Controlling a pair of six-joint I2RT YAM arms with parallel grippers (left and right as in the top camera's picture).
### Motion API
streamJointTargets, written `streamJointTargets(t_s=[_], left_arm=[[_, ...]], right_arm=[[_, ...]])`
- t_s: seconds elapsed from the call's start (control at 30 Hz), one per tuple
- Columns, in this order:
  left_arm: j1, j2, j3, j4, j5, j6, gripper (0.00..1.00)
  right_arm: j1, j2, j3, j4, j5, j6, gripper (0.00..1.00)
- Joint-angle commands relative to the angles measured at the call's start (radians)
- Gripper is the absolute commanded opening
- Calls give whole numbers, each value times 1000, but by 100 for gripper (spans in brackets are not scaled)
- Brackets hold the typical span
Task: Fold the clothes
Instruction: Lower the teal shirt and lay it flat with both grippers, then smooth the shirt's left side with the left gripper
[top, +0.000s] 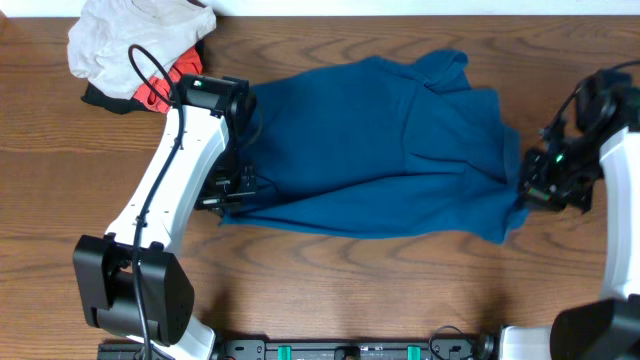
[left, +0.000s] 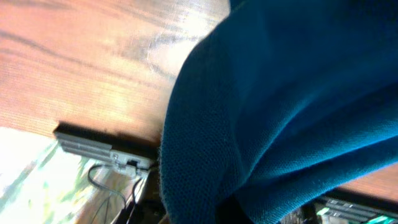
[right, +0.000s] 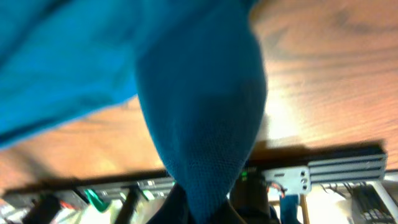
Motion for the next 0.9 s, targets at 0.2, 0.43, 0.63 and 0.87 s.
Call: streamJointTargets(t_s=[0.2,0.43,0.63,0.87], left_arm=[[-14,-13,-88,-13,68,-17,6],[-111,-14,-253,74,122,-75,6],[-252,-14,-323,78,124,-157,6],[-394,-43,-329,66,112,-233,6]], right_arm=[[49,-118,-235,26,2,27,7],[48,-138,-299,55,13,53,5],[47,-154,-298,46,74,106,5],[-8,-215,-272,51,124,158,1]])
